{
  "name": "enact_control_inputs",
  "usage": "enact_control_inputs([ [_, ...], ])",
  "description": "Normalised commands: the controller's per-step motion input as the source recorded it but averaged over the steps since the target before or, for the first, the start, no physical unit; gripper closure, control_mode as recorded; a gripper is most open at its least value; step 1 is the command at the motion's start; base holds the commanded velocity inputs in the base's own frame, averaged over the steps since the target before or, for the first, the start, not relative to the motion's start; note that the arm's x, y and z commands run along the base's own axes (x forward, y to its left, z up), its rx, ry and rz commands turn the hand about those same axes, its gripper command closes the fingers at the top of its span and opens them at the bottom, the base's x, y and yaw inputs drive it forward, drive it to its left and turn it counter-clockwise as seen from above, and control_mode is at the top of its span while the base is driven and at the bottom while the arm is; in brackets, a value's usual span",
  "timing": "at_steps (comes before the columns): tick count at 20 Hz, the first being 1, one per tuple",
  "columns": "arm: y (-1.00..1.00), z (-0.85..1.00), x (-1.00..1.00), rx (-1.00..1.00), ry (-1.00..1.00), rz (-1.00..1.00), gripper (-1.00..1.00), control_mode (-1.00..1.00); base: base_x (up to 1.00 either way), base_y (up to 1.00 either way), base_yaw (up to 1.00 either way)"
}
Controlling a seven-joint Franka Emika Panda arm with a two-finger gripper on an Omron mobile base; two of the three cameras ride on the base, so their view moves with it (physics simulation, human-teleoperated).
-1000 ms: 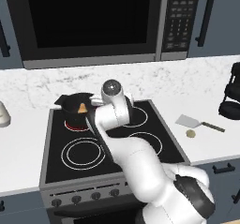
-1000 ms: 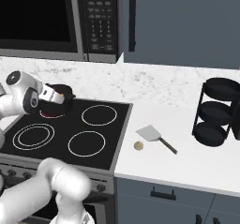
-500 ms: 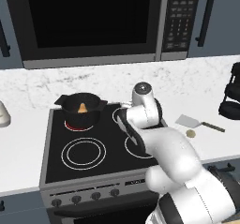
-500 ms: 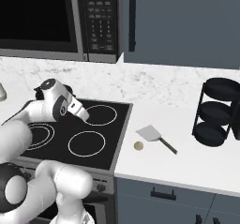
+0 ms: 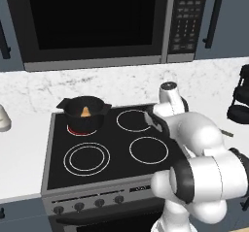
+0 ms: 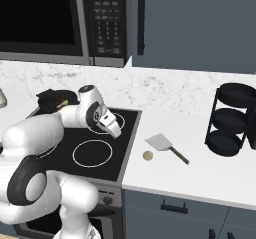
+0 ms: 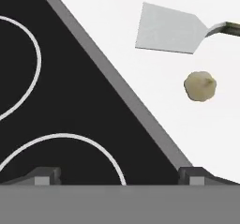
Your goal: Put the squash and garlic in the pot. Retrieve the spatula and lightly stir the vegetables in the pot.
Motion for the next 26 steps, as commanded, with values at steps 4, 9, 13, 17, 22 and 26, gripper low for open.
enact_control_inputs([
  [4, -1.0, -0.42, -0.14, 0.0, 0.02, -0.01, -1.0, -1.0, 0.0, 0.0, 0.0],
  [9, -0.98, -0.46, -0.16, 0.0, 0.0, 0.0, -1.0, -1.0, 0.0, 0.0, 0.0],
  [13, -0.78, -0.36, -0.25, 0.0, 0.0, 0.0, -1.0, -1.0, 0.0, 0.0, 0.0],
  [17, -0.49, -0.29, -0.05, 0.0, 0.0, 0.02, -1.0, -1.0, 0.0, 0.0, 0.0],
  [22, -0.15, -0.29, 0.05, 0.0, 0.0, 0.06, -1.0, -1.0, 0.0, 0.0, 0.0],
  [26, -0.03, -0.23, 0.28, 0.0, 0.0, 0.09, -1.0, -1.0, 0.0, 0.0, 0.0],
])
